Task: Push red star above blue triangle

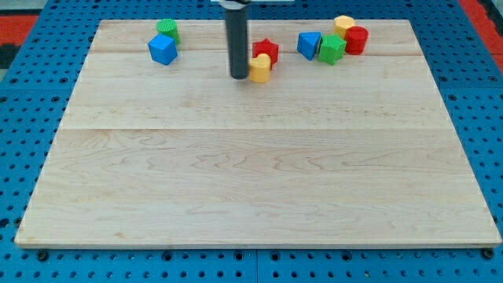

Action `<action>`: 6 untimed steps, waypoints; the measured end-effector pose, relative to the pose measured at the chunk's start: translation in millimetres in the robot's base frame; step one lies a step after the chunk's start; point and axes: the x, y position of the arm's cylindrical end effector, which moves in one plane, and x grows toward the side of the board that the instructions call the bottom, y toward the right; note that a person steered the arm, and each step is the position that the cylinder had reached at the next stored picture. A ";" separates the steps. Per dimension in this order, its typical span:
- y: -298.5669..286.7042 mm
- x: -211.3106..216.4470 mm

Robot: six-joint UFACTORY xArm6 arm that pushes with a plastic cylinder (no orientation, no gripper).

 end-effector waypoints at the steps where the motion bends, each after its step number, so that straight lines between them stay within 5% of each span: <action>1: 17.2 -20.9; 4: -12.9 -95.5; 6: 58.8 -101.6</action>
